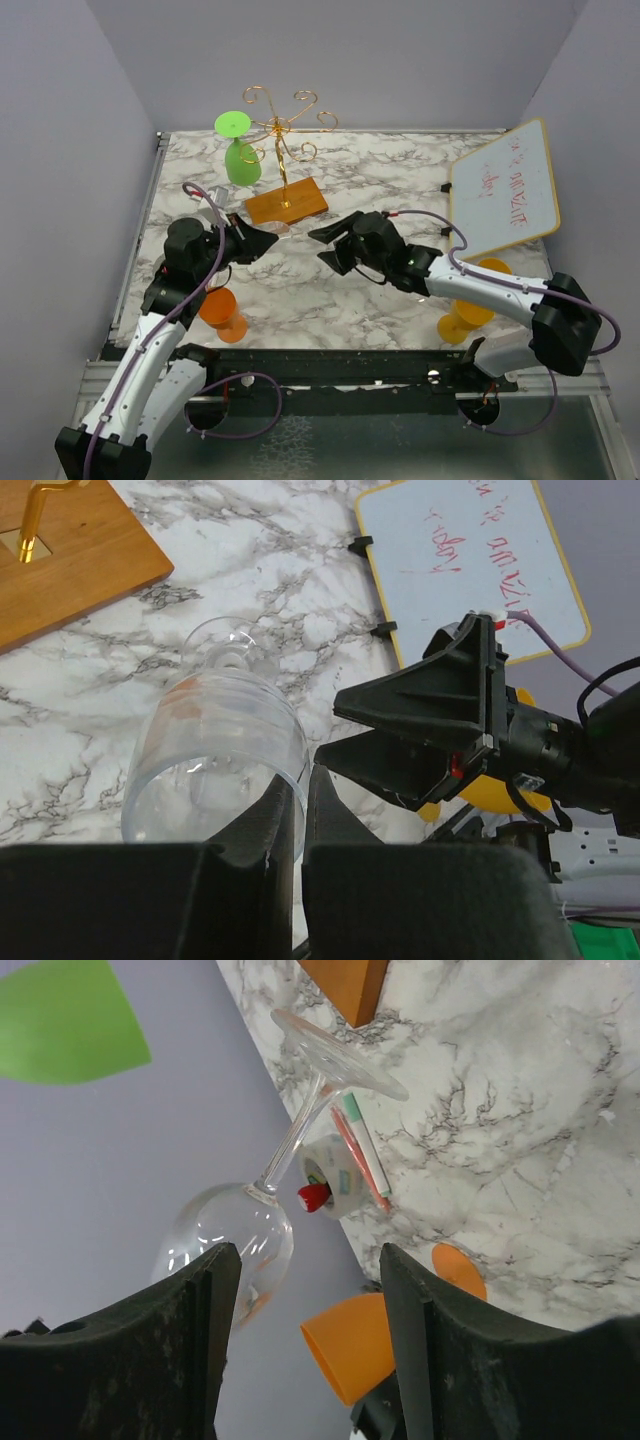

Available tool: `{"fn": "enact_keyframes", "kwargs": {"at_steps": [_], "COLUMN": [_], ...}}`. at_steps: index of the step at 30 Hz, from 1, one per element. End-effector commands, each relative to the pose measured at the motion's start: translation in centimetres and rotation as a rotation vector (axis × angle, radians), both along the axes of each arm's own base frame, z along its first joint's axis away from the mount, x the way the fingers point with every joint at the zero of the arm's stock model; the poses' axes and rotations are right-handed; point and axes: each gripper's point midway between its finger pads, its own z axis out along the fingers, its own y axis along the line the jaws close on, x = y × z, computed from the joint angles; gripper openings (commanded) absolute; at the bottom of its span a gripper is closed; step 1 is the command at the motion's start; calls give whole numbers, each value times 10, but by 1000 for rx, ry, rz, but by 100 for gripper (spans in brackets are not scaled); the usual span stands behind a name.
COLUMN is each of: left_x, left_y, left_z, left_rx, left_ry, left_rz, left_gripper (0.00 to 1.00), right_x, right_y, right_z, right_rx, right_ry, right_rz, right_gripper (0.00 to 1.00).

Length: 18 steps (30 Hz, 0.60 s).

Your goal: Place the wine glass upside down on the wine glass rack

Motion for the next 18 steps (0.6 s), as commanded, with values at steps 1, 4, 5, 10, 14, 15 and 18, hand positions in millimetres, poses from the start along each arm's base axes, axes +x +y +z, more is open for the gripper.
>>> {"fn": "enact_keyframes", "kwargs": {"at_steps": [1, 4, 5, 10, 14, 15, 18], "left_x": [1, -2, -3, -7, -11, -12, -15], "left_y": [-4, -4, -5, -8, -9, -9, -11], "left_z": [31, 33, 34, 34, 37, 37, 36], "left_rx": [-89, -117, -125, -136, -140, -141, -149], "left_ry": [-189, -226, -234, -244, -263, -264, -267], "left_rz": [-8, -8, -13, -36, -52, -55, -69], "left_gripper": [0, 0, 0, 0, 0, 0, 0], "right_x": [12, 14, 16, 28, 36, 39, 45], "right_y": [20, 28, 31, 40, 44, 42, 43], "right_z": [21, 19, 19, 23, 25, 25, 22], "right_rx": [112, 137, 148, 171, 165, 155, 150], "right_ry": [14, 43, 46, 43, 38, 35, 43], "right_rz": [-17, -14, -16, -34, -56, -73, -99], "right_gripper": [63, 57, 55, 53, 52, 52, 49]}}
